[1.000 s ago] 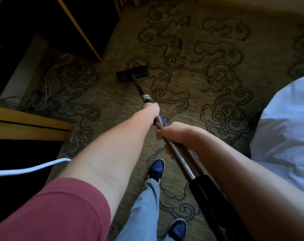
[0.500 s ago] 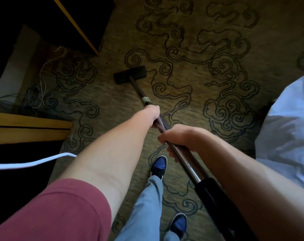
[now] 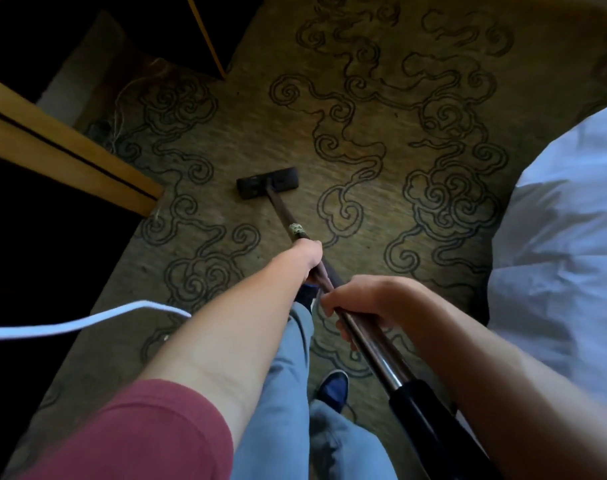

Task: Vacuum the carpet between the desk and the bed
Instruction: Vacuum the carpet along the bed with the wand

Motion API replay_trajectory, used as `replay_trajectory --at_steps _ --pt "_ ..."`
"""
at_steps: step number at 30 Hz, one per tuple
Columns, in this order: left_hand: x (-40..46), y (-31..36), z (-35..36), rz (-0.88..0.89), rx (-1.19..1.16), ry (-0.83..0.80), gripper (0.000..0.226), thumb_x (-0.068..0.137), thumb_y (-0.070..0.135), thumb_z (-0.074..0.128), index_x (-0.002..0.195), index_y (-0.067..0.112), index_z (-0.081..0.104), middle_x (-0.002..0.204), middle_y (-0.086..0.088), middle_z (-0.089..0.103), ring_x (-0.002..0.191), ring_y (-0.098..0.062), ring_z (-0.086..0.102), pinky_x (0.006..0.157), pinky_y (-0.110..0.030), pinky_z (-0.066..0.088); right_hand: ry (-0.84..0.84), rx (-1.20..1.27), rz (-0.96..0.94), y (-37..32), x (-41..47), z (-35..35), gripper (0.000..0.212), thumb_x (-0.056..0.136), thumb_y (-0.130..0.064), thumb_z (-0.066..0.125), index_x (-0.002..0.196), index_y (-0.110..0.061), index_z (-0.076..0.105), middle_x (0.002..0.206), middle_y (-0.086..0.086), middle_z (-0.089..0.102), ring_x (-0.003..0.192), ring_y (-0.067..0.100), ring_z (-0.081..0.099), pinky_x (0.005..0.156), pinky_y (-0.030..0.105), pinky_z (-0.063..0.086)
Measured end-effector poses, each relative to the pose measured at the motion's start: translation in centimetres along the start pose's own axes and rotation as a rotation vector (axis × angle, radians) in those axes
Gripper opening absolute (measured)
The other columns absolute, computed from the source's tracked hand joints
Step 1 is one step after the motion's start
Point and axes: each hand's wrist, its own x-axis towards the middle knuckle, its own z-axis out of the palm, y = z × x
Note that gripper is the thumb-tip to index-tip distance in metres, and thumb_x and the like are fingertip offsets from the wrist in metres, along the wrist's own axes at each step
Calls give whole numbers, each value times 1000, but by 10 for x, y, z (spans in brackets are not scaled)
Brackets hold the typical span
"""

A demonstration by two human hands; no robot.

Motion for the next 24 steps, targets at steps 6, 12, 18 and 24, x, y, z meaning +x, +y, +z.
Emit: replay_trajectory --at_steps 6,12,18,24 --pt "-36 -101 19 3 39 18 35 105 30 37 92 1 52 56 -15 61 69 -33 62 58 -37 54 -54 -6 -2 82 -12 64 23 78 -16 63 91 3 57 57 14 67 54 29 66 64 45 62" --pt "-52 -181 32 -12 12 29 40 103 33 42 121 0 55 117 -22 66 98 -38 68 86 -53 57 -58 32 26 141 -27 123 20 80 -10 60 90 7 55 52 15 64 45 28 65 48 39 58" --pt "-62 -267 26 -39 10 29 46 97 33 47 130 1 53 126 -22 64 108 -39 66 91 -52 56 -38 87 74 195 -26 198 31 78 -11 65 98 9 53 56 18 66 52 33 68 54 46 59" --pt "-88 -355 -10 13 36 -42 40 99 31 47 123 1 56 120 -21 65 107 -39 66 92 -54 55 -10 120 88 226 -31 299 30 80 -13 66 99 6 51 56 18 67 59 34 69 57 51 60"
